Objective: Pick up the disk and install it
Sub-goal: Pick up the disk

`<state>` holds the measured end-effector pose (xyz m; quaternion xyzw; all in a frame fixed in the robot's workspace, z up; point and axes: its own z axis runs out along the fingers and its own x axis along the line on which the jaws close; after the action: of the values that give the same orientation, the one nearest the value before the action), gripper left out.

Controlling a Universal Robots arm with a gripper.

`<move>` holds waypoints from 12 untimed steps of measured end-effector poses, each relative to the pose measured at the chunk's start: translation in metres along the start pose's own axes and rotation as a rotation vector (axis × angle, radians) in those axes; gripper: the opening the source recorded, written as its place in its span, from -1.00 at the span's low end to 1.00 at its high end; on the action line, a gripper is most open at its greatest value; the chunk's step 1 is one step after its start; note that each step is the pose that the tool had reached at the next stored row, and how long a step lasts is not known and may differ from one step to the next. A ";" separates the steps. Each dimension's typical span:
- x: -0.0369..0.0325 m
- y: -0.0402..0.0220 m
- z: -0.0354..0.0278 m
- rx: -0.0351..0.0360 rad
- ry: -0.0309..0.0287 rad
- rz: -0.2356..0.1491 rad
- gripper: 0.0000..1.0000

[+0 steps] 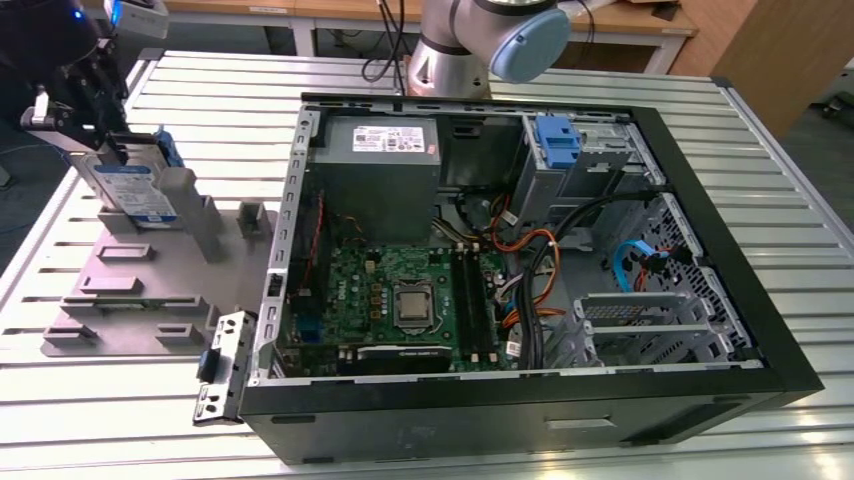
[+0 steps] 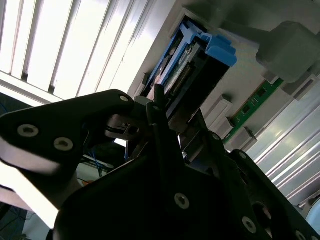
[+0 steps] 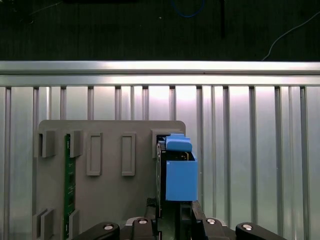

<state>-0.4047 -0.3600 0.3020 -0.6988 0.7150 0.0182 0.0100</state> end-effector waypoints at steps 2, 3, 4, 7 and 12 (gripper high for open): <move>0.0000 0.0000 0.0000 0.0000 0.0000 0.000 -0.25; 0.0000 0.0000 0.0000 0.0000 0.0000 0.000 -0.14; 0.0000 0.0000 0.0000 0.0000 0.0000 0.000 -0.14; 0.0000 0.0000 0.0000 0.0000 0.0001 0.000 0.00; -0.0029 0.0001 0.0002 -0.0001 0.0001 0.000 0.00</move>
<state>-0.4047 -0.3570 0.3018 -0.6988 0.7151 0.0182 0.0099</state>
